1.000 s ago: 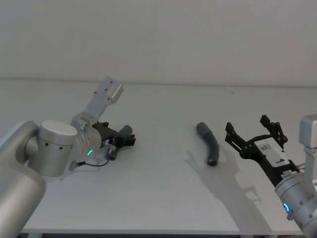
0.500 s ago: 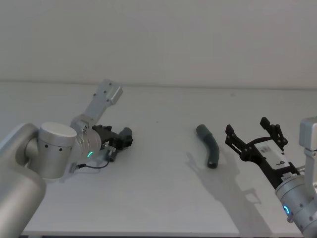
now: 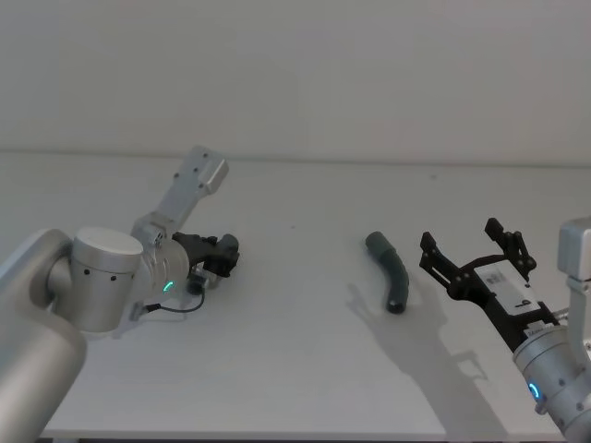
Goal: Use both hands to pick up one end of the pipe from the table, align the ends, and insert them.
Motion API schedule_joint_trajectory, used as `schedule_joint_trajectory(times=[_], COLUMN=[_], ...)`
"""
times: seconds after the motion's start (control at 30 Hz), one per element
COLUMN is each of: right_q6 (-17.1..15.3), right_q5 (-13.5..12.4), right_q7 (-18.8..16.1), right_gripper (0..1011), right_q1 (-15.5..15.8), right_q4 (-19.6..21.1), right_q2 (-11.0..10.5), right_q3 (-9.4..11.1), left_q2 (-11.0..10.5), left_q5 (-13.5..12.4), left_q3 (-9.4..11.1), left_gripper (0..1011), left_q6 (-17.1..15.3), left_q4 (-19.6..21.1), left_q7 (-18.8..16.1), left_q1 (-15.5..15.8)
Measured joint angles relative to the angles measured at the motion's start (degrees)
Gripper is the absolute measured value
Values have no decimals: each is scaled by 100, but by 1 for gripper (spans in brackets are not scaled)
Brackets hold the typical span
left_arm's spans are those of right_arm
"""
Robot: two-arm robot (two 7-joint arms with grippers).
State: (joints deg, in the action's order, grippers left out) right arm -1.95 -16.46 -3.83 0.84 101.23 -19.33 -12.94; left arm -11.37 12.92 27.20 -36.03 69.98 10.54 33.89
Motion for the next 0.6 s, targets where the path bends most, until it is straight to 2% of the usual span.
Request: schedule_joint_trajectory(times=[0.27,0.6], right_q6=[-60,-689], right_q5=[2,2], right_q7=[-33,-134], right_gripper=[1001,1002], right_q1=[-41,-338], right_q4=[22,167], right_q2=[-5,-18], right_q3=[-4,-102], left_q2=[4,9], left_q5=[-5,-7], left_q3=[-6,-10], left_gripper=[346,346], left_q6=[9,16], left_q4=[-6,-10], left_q7=[5,7], left_q1=[0,0])
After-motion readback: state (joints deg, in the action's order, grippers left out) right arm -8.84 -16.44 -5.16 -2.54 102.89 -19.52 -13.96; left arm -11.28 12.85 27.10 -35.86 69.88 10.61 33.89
